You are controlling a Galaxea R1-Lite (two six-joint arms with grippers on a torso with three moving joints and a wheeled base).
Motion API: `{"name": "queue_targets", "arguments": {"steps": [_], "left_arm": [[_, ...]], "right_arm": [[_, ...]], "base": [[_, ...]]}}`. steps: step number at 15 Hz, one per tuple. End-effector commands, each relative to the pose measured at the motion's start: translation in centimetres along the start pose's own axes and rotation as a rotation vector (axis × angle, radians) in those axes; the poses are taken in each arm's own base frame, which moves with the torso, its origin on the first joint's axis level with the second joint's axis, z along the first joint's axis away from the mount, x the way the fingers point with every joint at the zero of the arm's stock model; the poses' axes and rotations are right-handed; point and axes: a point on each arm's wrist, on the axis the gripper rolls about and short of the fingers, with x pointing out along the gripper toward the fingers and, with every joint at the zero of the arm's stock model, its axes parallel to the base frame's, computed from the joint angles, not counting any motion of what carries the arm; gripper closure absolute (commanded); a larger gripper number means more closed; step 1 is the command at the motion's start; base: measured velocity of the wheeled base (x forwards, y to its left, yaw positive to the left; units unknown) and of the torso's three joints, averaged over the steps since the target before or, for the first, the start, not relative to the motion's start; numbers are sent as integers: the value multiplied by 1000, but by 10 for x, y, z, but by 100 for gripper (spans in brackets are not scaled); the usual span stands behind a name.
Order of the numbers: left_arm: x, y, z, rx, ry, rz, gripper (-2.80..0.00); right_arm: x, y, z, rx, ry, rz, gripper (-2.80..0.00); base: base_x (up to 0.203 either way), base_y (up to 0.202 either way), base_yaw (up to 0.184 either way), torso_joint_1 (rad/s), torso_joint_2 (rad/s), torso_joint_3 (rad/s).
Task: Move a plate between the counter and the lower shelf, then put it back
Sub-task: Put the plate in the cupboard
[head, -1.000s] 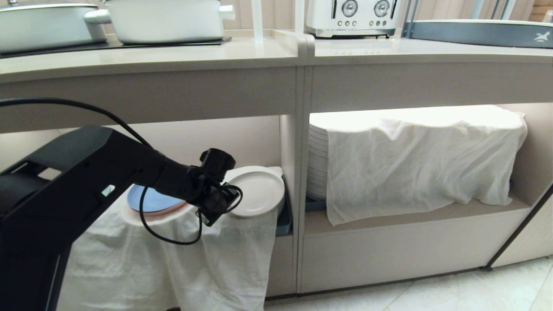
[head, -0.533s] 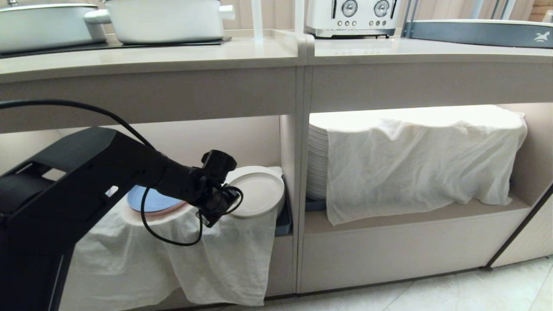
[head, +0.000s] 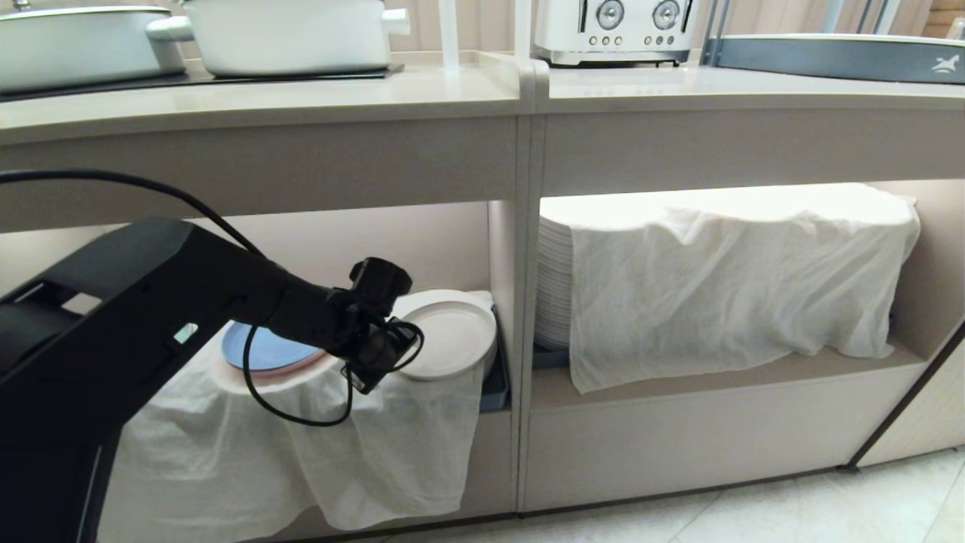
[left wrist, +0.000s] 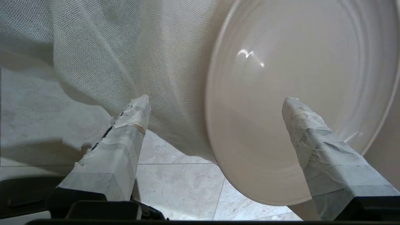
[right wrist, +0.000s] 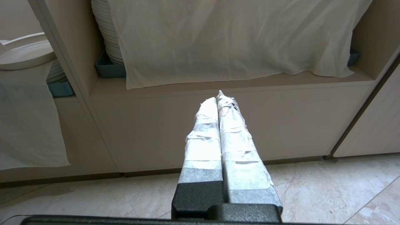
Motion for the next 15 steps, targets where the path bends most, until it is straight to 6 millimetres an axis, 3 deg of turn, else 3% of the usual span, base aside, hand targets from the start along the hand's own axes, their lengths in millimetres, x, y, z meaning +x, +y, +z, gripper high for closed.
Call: {"name": "queue_targets", "arguments": {"steps": [1,12,13,15], "left_arm": [[-8,-3,3,-8,-10,-19,-280],[-30,20,-5,-1,-6,43,-280],[-33,24,-5,-2,-6,49,0],[-39,29,-7,-3,-6,58,0]], "right_arm": [[0,0,0,0,0,0,0],[0,0,0,0,0,0,0],[0,0,0,0,0,0,0],[0,0,0,0,0,0,0]], "base": [[0,0,0,0,0,0],[0,0,0,0,0,0],[0,0,0,0,0,0],[0,0,0,0,0,0]]}}
